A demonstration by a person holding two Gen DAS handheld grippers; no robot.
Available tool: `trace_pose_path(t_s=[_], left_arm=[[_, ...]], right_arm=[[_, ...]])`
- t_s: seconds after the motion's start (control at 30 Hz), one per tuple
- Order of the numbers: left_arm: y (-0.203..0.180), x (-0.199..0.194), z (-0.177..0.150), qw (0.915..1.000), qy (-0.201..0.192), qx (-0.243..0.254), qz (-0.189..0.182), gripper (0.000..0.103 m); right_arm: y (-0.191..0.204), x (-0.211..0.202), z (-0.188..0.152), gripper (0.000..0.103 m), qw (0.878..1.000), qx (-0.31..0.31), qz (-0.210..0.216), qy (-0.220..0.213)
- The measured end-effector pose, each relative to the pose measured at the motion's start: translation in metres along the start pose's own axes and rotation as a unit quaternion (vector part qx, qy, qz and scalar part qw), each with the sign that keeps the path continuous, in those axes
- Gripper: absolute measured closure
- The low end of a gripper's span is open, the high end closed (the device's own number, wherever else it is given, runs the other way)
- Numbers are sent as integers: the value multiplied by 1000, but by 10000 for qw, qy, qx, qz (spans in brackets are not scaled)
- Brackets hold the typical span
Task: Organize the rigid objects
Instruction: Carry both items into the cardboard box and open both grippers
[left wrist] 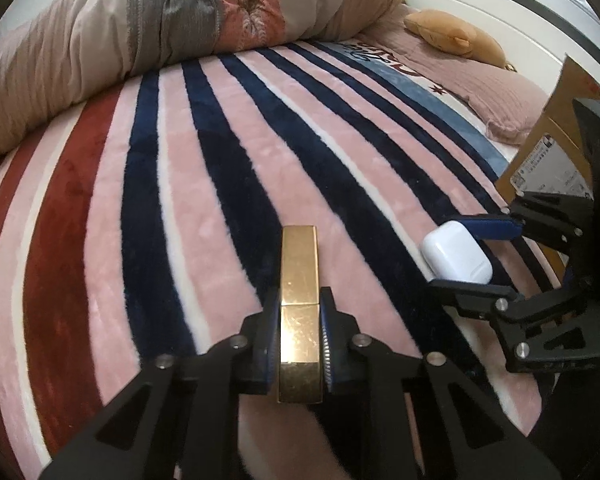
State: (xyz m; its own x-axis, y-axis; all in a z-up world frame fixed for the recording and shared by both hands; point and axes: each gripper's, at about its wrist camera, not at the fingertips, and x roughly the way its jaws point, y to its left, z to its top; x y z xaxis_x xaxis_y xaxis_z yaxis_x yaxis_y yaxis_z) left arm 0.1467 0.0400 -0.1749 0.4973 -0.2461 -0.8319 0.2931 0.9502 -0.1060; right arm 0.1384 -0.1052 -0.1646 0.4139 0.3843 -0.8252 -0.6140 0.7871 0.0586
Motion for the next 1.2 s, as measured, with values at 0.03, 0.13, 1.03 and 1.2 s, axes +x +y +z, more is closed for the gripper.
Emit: trace_pose_path(t_s=[0.03, 0.13, 1.03, 1.2], left_arm=[[2, 2, 0, 9999, -61, -128, 8, 88], [1, 3, 0, 9996, -120, -234, 49, 88], [-209, -187, 73, 9812, -1438, 1017, -792, 88], [-258, -136, 92, 9832, -918, 1329, -851, 88]], right_arm=[[1, 0, 0, 52, 10000, -14, -17, 10], [4, 0, -1, 53, 9999, -98, -88, -32], [-48, -262, -61, 53, 9791, 266, -246, -2000], [-107, -253, -86, 53, 9821, 737, -615, -1620]])
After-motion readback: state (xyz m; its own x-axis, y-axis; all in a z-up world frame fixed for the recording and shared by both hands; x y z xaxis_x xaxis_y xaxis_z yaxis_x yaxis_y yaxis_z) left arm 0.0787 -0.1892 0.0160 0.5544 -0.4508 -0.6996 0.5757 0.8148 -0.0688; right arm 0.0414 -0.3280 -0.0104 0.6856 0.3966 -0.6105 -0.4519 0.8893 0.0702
